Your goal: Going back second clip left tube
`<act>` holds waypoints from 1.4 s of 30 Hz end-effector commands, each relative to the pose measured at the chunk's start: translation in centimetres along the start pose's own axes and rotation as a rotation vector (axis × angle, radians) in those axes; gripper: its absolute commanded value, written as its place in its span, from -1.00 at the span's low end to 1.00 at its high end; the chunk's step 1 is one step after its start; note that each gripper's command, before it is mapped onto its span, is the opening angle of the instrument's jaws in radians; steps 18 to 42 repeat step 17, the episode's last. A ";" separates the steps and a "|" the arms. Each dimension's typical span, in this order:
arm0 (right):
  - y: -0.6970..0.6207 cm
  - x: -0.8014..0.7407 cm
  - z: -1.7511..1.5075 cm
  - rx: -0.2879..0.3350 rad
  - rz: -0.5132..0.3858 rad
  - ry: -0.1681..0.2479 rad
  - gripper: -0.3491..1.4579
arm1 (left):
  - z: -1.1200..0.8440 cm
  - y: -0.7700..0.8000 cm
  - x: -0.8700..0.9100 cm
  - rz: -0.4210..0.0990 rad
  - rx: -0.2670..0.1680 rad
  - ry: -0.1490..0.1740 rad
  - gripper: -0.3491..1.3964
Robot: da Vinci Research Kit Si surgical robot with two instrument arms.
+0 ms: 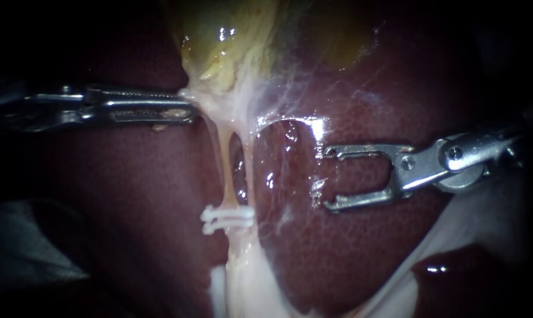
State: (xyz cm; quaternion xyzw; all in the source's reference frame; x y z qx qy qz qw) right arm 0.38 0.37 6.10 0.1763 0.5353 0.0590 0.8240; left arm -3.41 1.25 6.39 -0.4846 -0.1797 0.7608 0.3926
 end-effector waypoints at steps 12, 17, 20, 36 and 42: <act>-0.02 0.00 -0.03 0.001 -0.001 0.001 -0.06 | 0.14 -0.06 -0.05 0.003 -0.001 -0.013 -1.00; -0.05 0.01 -0.03 0.007 -0.001 0.002 -0.06 | 0.12 -0.06 -0.05 0.003 -0.001 -0.014 -1.00; -0.05 0.01 -0.03 0.007 -0.001 0.002 -0.06 | 0.12 -0.06 -0.05 0.003 -0.001 -0.014 -1.00; -0.05 0.01 -0.03 0.007 -0.001 0.002 -0.06 | 0.12 -0.06 -0.05 0.003 -0.001 -0.014 -1.00; -0.05 0.01 -0.03 0.007 -0.001 0.002 -0.06 | 0.12 -0.06 -0.05 0.003 -0.001 -0.014 -1.00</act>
